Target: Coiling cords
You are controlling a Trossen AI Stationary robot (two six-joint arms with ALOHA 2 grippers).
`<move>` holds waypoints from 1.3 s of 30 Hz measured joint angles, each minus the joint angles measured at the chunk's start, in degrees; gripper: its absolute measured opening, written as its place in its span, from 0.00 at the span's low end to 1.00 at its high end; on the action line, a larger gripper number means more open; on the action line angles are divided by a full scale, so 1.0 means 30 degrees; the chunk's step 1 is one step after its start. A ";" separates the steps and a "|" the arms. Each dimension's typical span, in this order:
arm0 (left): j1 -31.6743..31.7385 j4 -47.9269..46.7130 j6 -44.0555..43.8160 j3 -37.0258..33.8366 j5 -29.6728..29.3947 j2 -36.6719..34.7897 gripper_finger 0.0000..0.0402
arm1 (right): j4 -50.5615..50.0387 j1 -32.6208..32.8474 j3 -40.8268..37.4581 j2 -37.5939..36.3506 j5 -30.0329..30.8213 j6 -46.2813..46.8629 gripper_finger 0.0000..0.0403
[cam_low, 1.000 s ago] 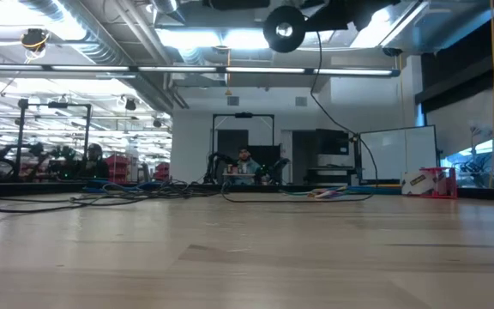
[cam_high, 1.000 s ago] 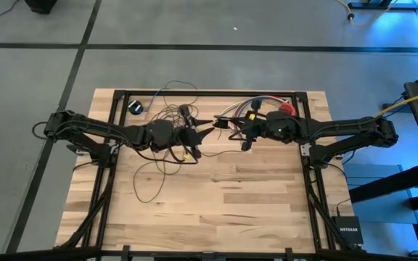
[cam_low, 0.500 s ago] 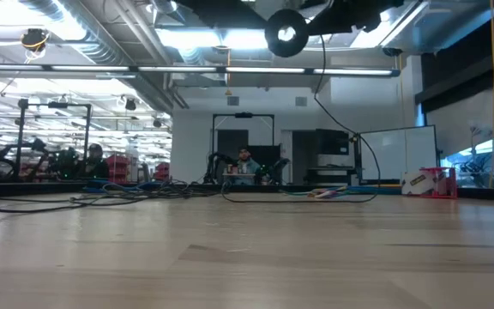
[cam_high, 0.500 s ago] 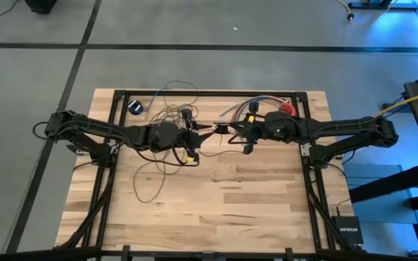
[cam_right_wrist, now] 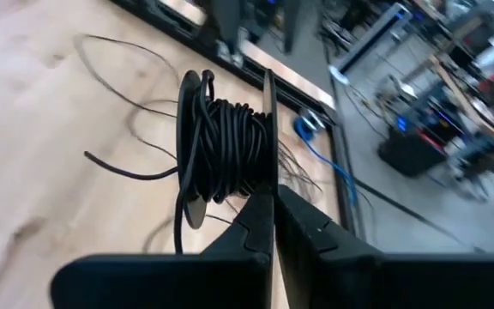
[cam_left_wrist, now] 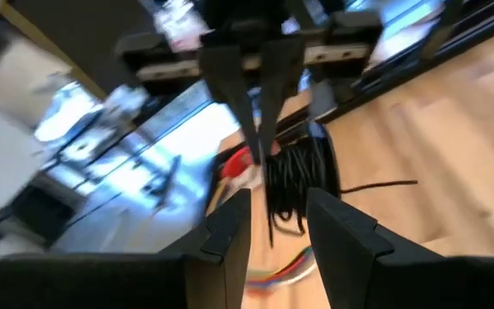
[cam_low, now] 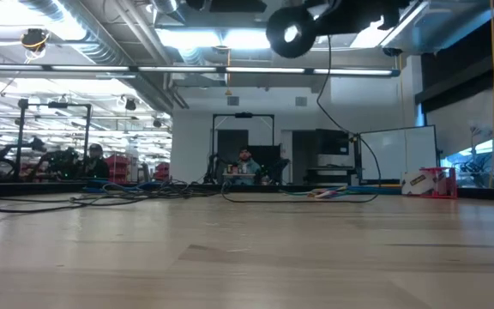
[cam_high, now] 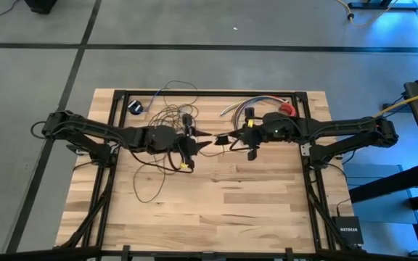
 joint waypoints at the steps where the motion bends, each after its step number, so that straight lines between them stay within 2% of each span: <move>1: 0.0263 0.0110 -0.0106 0.0000 0.1093 0.0073 0.27 | -0.0026 0.0000 0.0000 0.0000 -0.0390 -0.0127 0.02; 2: 0.0489 0.0251 -0.0176 0.0007 0.1919 0.0122 0.27 | -0.0049 0.0004 0.0000 0.0000 -0.0622 -0.0284 0.02; 9: 0.1528 0.0761 -0.1691 0.0007 0.2146 0.0229 0.27 | 0.0116 -0.0007 0.0000 0.0006 -0.0783 -0.0284 0.02; 15: 0.1754 0.0599 -0.2102 0.0000 0.3937 0.0392 0.27 | 0.0512 0.0000 -0.0007 0.0442 -0.0801 -0.0292 0.02; 20: 0.1656 0.0275 -0.2007 0.0000 0.4005 0.0383 0.27 | 0.0905 0.0000 -0.0007 0.0936 -0.0799 -0.0383 0.02; 25: 0.1301 -0.0687 -0.2417 0.0000 0.3735 -0.0573 0.27 | 0.0862 -0.0001 -0.0007 0.1005 0.0449 -0.0437 0.02; 31: 0.1079 -0.1235 -0.2887 0.0000 0.3757 -0.0683 0.27 | 0.0960 -0.0007 -0.0007 0.1005 0.0223 -0.0440 0.02; 39: 0.1873 -0.0468 -0.2765 0.0000 0.3753 -0.0084 0.27 | 0.1332 -0.0007 -0.0007 0.1005 -0.0404 -0.0437 0.02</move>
